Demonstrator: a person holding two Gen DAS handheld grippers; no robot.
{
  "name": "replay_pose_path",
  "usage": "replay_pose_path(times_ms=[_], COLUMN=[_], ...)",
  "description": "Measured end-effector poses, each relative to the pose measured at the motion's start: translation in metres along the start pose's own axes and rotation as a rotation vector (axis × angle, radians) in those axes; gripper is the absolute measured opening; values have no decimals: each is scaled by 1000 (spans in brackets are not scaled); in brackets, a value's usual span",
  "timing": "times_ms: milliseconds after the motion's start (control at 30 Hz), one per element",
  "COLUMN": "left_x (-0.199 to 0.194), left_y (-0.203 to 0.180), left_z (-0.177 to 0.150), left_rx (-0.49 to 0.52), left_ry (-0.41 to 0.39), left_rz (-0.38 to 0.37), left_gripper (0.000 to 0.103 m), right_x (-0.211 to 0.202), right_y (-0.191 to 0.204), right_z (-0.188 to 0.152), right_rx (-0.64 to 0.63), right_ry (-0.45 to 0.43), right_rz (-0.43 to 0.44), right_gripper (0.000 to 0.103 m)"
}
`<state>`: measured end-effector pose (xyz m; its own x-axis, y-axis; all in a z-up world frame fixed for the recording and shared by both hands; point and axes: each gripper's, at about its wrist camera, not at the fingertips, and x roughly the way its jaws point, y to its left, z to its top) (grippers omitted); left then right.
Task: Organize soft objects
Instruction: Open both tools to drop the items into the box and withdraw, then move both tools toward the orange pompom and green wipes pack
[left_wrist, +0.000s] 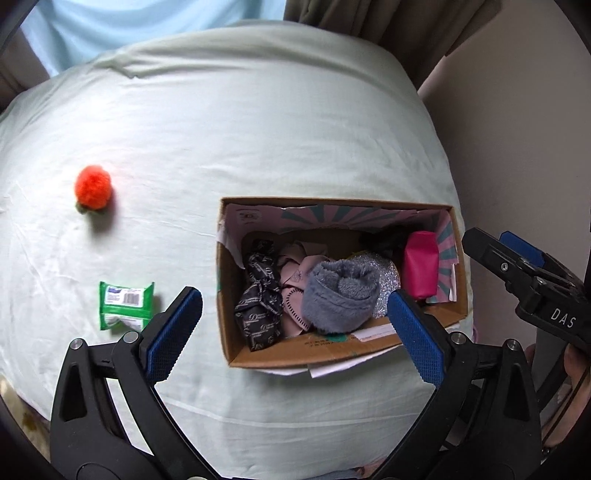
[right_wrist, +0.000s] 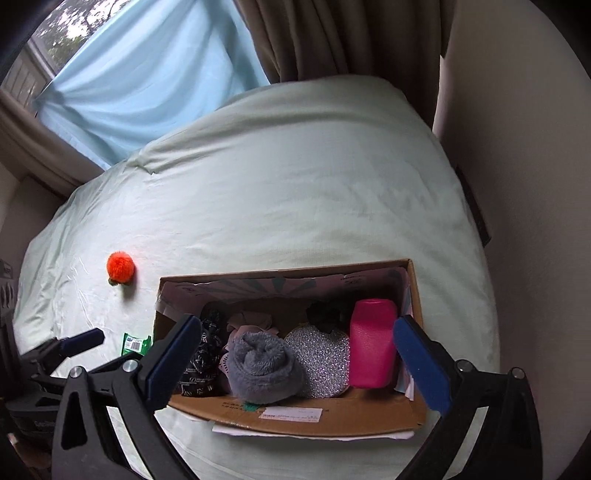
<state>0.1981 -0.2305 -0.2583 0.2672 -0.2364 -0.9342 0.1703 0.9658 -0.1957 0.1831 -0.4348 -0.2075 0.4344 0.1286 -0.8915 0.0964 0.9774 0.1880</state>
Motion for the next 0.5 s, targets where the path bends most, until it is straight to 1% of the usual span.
replay_pose_path(times_ms=[300, 500], left_x=[-74, -126], left_y=[23, 45], left_z=[-22, -35], left_rx=[-3, -5], left_ry=[-111, -217], left_rz=[10, 7], left_gripper=[100, 100], right_x=[-60, -101], right_y=[34, 60], right_z=[-8, -17], right_rx=[-36, -60], right_ry=[-104, -170], right_rz=[-19, -43], right_gripper=[103, 103])
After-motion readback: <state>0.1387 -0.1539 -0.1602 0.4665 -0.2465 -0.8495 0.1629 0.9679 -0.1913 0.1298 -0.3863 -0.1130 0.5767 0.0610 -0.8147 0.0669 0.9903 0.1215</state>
